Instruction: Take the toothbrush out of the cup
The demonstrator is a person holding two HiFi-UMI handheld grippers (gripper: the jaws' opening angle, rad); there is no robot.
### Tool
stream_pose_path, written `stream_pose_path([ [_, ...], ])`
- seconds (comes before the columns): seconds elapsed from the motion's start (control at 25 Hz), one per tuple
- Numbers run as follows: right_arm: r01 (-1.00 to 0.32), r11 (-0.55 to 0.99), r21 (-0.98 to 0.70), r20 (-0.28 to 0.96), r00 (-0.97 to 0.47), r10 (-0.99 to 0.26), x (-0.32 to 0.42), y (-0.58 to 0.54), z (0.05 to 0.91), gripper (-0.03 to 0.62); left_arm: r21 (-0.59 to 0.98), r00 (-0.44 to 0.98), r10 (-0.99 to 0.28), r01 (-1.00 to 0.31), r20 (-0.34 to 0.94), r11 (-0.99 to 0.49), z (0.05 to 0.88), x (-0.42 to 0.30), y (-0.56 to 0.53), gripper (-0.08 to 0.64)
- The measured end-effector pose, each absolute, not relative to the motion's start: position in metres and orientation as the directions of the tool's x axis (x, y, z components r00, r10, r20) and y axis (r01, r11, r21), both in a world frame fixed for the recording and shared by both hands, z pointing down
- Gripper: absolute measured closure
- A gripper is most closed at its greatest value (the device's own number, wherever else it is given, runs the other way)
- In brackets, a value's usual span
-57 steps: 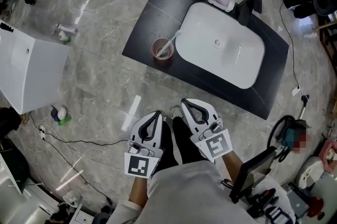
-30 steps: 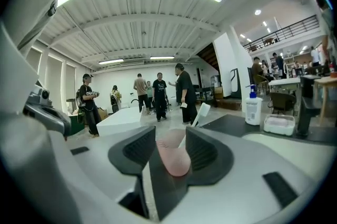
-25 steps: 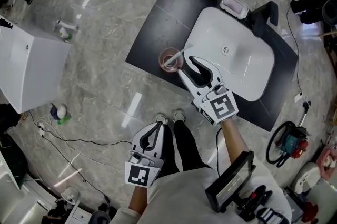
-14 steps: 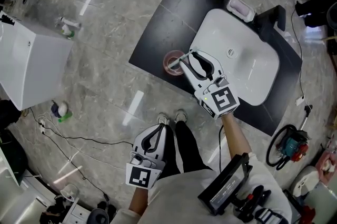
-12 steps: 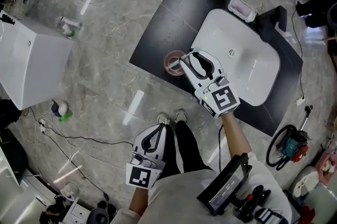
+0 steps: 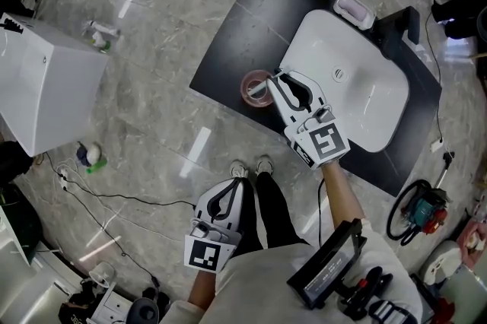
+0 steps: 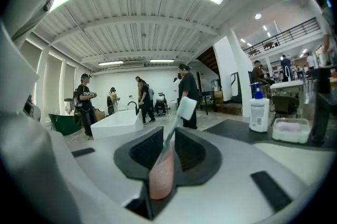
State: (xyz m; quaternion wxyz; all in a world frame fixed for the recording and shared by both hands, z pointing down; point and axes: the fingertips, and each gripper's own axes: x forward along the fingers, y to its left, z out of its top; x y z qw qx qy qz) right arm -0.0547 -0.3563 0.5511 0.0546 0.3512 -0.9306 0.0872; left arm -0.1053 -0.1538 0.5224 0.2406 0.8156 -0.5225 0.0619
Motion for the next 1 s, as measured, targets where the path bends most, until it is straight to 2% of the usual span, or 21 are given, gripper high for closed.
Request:
stream_pose_path([
  [0.28, -0.659, 0.745, -0.102, 0.133, -0.751, -0.646, -0.063, -0.347, 0.538, 0.57, 0.318, 0.44, -0.829, -0.886, 0.344, -0.337, 0.517, -0.109, -0.152, 0.557],
  [1.0, -0.675, 0.737, -0.033, 0.112, -0.735, -0.668, -0.062, -0.34, 0.504, 0.574, 0.298, 0.431, -0.856, -0.889, 0.286, -0.348, 0.494, -0.115, -0.144, 0.557],
])
